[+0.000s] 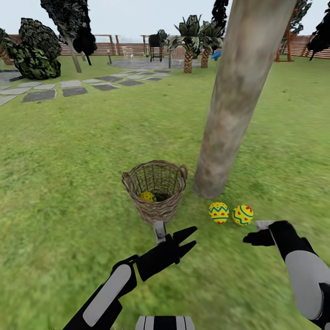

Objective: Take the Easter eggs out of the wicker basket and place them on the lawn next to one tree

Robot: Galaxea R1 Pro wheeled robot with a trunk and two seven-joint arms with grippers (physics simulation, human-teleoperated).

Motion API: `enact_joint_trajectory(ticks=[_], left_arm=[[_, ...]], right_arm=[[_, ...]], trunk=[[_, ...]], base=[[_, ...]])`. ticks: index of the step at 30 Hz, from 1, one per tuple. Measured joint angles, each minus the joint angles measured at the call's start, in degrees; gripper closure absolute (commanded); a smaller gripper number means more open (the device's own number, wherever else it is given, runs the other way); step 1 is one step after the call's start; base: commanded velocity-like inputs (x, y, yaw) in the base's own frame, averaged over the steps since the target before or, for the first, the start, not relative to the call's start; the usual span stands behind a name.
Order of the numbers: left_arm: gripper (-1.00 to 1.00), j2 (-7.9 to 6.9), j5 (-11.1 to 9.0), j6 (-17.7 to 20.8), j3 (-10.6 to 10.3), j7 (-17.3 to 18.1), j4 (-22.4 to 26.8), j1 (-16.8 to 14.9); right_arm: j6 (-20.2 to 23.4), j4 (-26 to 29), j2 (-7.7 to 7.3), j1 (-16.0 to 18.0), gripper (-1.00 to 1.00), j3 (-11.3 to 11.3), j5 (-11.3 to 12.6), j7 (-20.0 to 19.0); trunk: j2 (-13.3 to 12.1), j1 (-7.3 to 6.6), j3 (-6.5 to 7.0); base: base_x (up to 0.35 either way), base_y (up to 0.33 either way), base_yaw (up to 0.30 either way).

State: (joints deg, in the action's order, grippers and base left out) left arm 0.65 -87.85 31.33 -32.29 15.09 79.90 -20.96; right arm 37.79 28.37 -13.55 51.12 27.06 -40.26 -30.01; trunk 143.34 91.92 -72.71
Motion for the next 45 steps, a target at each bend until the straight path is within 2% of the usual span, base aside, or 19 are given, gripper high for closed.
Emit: enact_joint_trajectory(ticks=[2,7,11,16,20,28,34,45], left_arm=[[-1.00,0.13,0.03,-0.03,-0.04,0.00,0.01,0.02],[-1.00,0.50,0.07,-0.05,-0.12,0.07,0.09,0.01],[-1.00,0.61,0.10,-0.06,-0.19,0.04,0.11,0.01],[-1.00,0.73,0.18,-0.08,-0.30,-0.01,0.11,-0.01],[-1.00,1.08,0.16,-0.12,-0.32,-0.06,0.07,0.00],[-1.00,1.51,0.27,-0.13,-0.39,-0.28,0.03,0.00],[-1.00,1.54,0.30,-0.13,-0.41,-0.33,0.05,-0.01],[-1.00,1.54,0.38,-0.13,-0.41,-0.35,0.05,-0.01]], right_arm=[[1.18,0.97,0.00,0.00,-1.00,-0.01,-0.02,-2.82],[3.22,4.26,0.36,0.00,-1.00,-0.11,-0.10,-4.32],[4.55,9.09,2.13,0.01,-1.00,-0.13,-0.27,-4.48],[14.18,17.31,5.55,0.00,-1.00,-0.27,-0.27,-4.49],[16.77,22.92,7.35,0.00,-1.00,-2.00,-0.37,-4.53],[17.53,25.00,7.79,0.00,-1.00,-3.89,-0.15,-5.16],[17.60,25.39,8.53,0.00,-1.00,-4.52,-0.21,-7.79],[17.66,26.10,8.71,0.00,-1.00,-4.65,-0.31,-8.45]], trunk=[[0.00,0.00,-0.14],[0.00,0.00,-0.49],[-0.05,-0.11,0.11],[-0.12,-0.24,0.88],[-1.72,-1.11,1.36],[-4.93,-2.87,2.33],[-7.33,-4.19,3.05],[-11.74,-6.60,4.39]], base=[[0.000,0.001,0.184],[0.000,0.000,0.185],[0.000,0.000,0.182],[0.000,0.000,0.165],[0.000,0.000,0.153],[0.000,0.000,0.152],[0.000,0.000,0.152],[0.000,0.000,0.152]])
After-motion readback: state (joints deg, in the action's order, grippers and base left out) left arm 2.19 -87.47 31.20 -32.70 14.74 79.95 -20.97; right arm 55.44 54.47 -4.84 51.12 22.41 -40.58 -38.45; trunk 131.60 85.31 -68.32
